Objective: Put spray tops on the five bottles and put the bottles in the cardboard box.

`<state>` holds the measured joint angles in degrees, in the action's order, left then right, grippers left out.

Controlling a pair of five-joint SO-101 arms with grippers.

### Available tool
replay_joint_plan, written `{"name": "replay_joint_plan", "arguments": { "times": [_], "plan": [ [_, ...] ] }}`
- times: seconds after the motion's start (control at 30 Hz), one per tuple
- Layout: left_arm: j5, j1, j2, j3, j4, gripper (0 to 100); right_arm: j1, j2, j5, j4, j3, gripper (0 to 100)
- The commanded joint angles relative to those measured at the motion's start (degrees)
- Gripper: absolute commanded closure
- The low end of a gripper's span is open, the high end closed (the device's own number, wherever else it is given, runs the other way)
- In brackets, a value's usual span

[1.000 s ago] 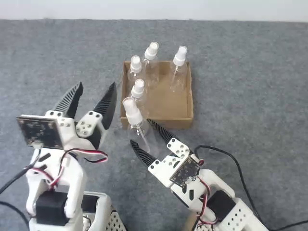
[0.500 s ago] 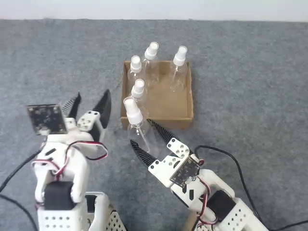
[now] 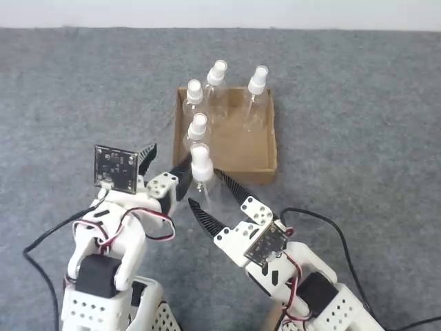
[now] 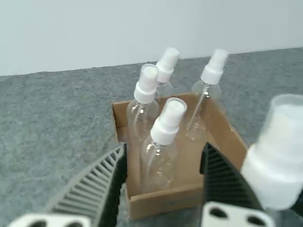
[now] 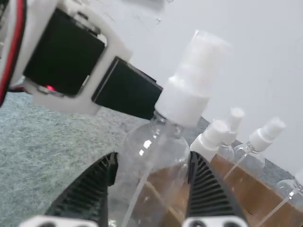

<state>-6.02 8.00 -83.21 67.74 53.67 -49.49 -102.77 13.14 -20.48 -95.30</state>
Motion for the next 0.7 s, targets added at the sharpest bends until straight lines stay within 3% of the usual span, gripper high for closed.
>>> {"name": "replay_joint_plan", "arguments": {
  "times": [0.0, 0.3, 0.67],
  "plan": [
    [0.97, 5.19, -0.53, -0.84, 2.46, 76, -0.48, -1.27, 1.05, 0.13, -1.05, 96.1],
    [1.05, 6.24, -0.53, -2.15, 3.16, 76, -0.4, -1.19, 1.05, -0.04, -1.05, 96.1],
    [0.53, -2.9, -0.53, -8.92, 4.48, 76, 1.71, -1.19, 0.79, -0.04, -1.05, 96.1]
  ]
}}
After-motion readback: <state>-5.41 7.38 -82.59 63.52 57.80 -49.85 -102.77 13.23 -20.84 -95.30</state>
